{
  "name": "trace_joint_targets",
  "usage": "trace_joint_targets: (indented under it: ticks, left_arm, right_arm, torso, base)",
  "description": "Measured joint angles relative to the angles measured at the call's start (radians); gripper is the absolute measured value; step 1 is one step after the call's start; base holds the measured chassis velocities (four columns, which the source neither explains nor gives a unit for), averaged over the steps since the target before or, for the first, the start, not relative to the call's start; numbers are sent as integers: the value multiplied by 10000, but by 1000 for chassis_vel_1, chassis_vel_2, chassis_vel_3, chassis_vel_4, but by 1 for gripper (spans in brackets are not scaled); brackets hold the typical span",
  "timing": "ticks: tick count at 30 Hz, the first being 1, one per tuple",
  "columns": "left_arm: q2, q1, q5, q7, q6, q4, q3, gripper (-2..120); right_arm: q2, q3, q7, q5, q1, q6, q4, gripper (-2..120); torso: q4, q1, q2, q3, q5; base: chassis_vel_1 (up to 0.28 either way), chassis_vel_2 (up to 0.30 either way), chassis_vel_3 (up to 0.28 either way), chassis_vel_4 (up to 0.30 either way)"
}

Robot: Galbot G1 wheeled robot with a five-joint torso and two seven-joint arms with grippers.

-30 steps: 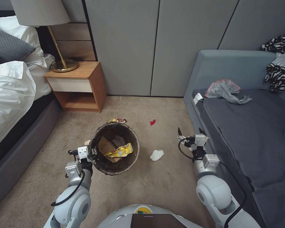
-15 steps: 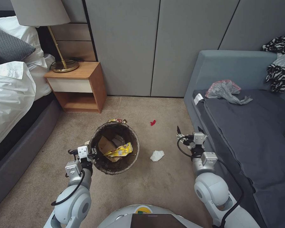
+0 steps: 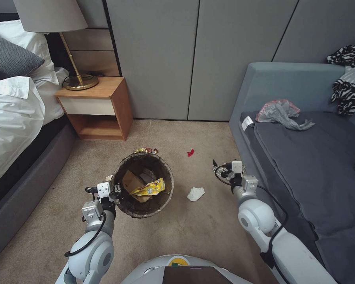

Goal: Pick up the trash bin, then pick up the garbage from the floor and place it into the trash bin.

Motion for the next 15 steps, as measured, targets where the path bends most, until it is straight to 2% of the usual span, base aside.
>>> trace_joint_targets:
  ticks: [3,5,10,13,15]
  left_arm:
    - [-5,0,5,-2,2,0,5,0]
    - [-37,12,24,-4,10,0,30,0]
    - [-75,23,62,-2,11,8,60,0]
    - [-97,34,82,-4,11,14,79,0]
    - [-97,39,89,-4,11,15,83,0]
  right_arm:
    - [-26,-158,-45,71,313,-101,-338,100]
    - [51,-573,-98,279,1164,-269,-1140,100]
    - [245,-912,-119,321,1727,-290,-1731,100]
    - [438,-1151,-140,331,2034,-241,-2220,100]
    - [765,-1465,-164,250,2388,-68,-2968,100]
  torso:
    - [0,0,0,0,0]
    - [1,0,0,0,-1]
    - [1,0,0,0,-1]
    - [2,0,0,0,-2]
    - [0,0,0,0,-2]
  base:
    - [0,0,0,0]
    - [0,0,0,0]
    - [0,0,0,0]
    - [0,0,0,0]
    - [0,0,0,0]
